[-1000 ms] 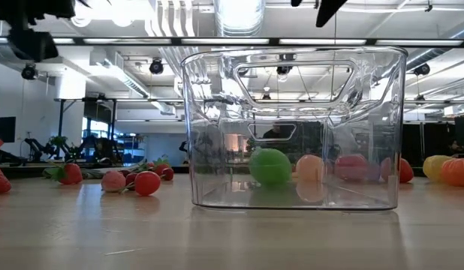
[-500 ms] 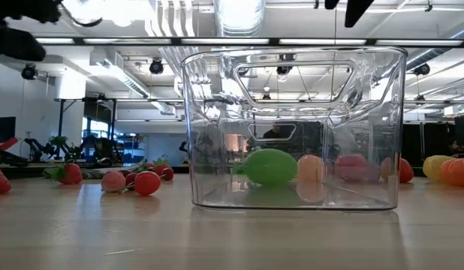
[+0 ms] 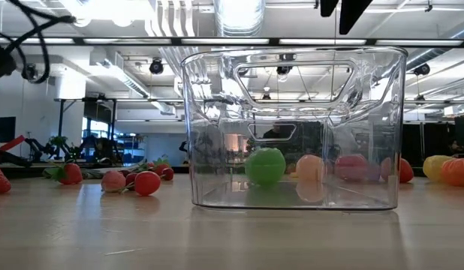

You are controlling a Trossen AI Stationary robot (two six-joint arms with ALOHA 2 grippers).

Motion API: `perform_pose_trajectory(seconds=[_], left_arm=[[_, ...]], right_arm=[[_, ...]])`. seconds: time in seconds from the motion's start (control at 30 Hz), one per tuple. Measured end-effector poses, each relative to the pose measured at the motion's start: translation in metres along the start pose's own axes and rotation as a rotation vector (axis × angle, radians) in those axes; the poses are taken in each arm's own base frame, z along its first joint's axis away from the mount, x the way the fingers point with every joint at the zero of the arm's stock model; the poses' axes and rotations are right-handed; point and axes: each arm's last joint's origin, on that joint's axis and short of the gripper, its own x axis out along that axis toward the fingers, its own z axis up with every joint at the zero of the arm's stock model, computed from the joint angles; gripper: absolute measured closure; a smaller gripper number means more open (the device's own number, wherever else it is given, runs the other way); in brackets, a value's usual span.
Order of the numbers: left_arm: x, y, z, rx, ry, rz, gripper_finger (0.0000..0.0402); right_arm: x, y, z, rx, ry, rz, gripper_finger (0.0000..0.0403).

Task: Pick and placing Produce into tupperware
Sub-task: Put the watermelon into the transparent bin

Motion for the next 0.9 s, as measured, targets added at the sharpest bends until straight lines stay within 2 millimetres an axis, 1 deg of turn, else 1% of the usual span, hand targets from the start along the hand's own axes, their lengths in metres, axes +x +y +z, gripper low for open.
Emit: perform_pose_trajectory(seconds=[0.07, 0.17, 0.2, 0.37, 0.7, 0.9], left_arm=[[0.005, -0.004, 0.002, -0.007, -0.001, -0.057, 0.0165], [0.01, -0.015, 0.004, 0.039, -0.001, -0.181, 0.0165], [0.012, -0.017, 0.005, 0.037, -0.003, -0.191, 0.0165], [0.023, -0.016, 0.007, 0.004, 0.031, -0.081, 0.0165], [0.032, -0.022, 0.011, 0.235, 0.054, -0.014, 0.0165], [0.037, -0.023, 0.012, 0.276, 0.083, 0.024, 0.0152]], right_arm=[[0.002, -0.003, 0.005, 0.001, 0.001, -0.001, 0.0073], [0.003, -0.007, 0.01, 0.006, 0.012, 0.002, 0.0073], [0.004, -0.008, 0.011, 0.007, 0.014, 0.002, 0.0073], [0.004, -0.007, 0.011, 0.014, 0.016, 0.007, 0.0073], [0.004, -0.006, 0.012, 0.028, 0.006, 0.024, 0.0073], [0.004, -0.005, 0.011, 0.024, 0.005, 0.026, 0.0073]])
